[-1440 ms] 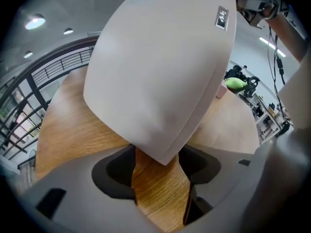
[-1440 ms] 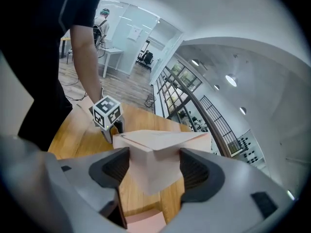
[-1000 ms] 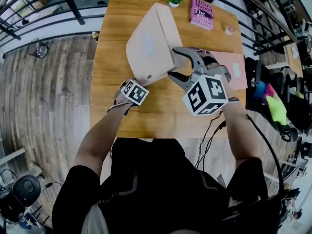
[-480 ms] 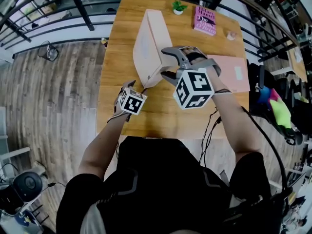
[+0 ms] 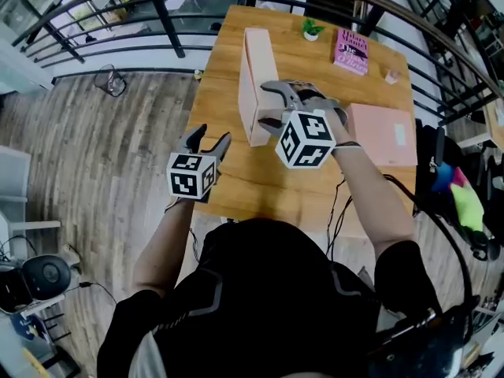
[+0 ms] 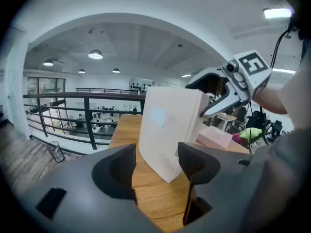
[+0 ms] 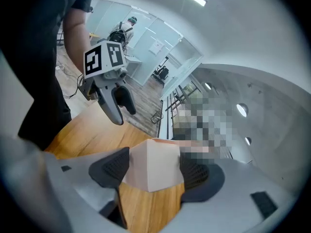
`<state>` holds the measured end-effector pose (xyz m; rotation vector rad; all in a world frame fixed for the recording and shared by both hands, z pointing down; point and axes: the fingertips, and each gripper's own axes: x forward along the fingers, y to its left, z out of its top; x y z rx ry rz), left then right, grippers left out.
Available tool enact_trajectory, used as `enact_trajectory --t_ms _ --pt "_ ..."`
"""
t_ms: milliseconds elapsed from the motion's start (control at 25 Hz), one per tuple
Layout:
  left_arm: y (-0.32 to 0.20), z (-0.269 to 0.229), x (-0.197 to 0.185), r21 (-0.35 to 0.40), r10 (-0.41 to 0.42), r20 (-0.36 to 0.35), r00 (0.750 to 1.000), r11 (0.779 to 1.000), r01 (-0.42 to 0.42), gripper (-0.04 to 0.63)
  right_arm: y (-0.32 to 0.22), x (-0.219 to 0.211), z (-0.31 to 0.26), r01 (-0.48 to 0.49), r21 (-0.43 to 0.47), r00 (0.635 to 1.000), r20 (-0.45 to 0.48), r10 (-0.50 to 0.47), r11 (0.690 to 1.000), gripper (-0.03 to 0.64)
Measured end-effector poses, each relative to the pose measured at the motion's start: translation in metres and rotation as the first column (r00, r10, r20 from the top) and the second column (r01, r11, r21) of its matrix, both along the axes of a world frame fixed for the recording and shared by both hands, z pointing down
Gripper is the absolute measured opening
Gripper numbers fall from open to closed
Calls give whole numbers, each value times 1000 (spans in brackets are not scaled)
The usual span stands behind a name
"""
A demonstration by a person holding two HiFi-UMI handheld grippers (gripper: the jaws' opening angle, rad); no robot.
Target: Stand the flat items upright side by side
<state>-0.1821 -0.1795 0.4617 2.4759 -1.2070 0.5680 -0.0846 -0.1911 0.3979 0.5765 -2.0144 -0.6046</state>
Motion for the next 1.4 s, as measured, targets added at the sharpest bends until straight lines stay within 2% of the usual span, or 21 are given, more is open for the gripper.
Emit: enact_trajectory --t_ms 280,400,560,680,800,1000,1120,1400 --pt "11 -45 -22 67 -59 -59 997 996 62 287 1 -7 -14 -57 -33 985 159 61 998 350" --pt "14 -61 -27 95 -61 -72 996 993 68 287 3 -11 -25 -82 -67 959 265 97 994 362" --pt "6 -97 -21 178 -37 -99 994 983 54 287 2 -8 -45 -149 -87 913 370 171 985 381" --pt "0 -115 -19 232 -25 -108 994 972 49 287 9 -5 -51 -203 -155 847 468 253 967 390" --pt "-7 -127 -16 260 -15 -134 991 964 50 287 9 1 -51 -264 -233 757 551 351 936 410" --pt "-13 -125 -17 251 17 -139 990 968 18 287 4 13 -32 -365 -328 629 603 490 871 431" --pt "-13 -123 -23 246 28 -139 990 969 7 287 5 9 -22 -377 -401 546 631 550 835 448" --pt "-20 -118 -43 236 39 -131 991 972 -7 287 0 1 9 -479 -456 432 621 654 750 448"
